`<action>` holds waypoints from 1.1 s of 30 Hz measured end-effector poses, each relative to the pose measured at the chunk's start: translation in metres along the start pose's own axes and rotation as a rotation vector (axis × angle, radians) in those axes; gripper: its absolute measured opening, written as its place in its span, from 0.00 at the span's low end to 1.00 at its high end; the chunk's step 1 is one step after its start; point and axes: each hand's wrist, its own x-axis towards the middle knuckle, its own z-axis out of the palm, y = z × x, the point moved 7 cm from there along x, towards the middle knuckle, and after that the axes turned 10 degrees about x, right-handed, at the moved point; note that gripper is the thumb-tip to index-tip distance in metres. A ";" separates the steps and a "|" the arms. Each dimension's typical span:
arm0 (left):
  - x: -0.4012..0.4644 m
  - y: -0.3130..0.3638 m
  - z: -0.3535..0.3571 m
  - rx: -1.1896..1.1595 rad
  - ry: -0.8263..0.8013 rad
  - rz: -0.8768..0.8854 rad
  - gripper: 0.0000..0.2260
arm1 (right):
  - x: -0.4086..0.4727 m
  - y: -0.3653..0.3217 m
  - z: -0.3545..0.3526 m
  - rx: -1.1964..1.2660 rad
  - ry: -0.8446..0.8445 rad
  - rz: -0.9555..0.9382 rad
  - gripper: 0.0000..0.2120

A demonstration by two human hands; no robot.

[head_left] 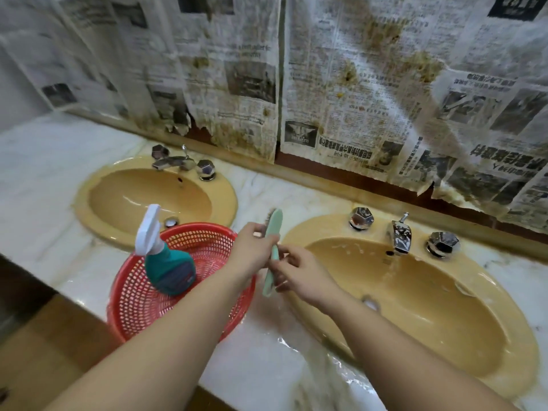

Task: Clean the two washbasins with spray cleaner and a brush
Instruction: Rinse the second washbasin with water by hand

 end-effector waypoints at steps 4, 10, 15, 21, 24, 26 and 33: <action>-0.012 -0.001 -0.052 0.206 0.141 0.031 0.09 | 0.010 -0.001 0.024 0.020 -0.013 -0.004 0.11; -0.018 -0.028 -0.075 0.690 0.106 -0.046 0.16 | 0.021 0.015 0.017 -0.026 0.076 0.025 0.09; -0.012 -0.059 -0.059 0.837 -0.014 -0.135 0.29 | 0.024 0.041 -0.005 -0.033 0.136 0.080 0.09; -0.011 -0.008 -0.039 1.050 0.303 0.209 0.17 | 0.015 0.073 -0.060 0.023 0.265 0.186 0.06; -0.007 0.024 0.002 0.930 0.268 0.418 0.15 | 0.009 0.099 -0.110 0.138 0.419 0.267 0.07; -0.002 0.034 0.041 0.883 0.138 0.482 0.14 | 0.005 0.117 -0.145 0.328 0.564 0.336 0.07; 0.014 0.019 0.172 0.982 -0.297 0.616 0.12 | -0.010 0.145 -0.238 0.999 0.934 0.372 0.14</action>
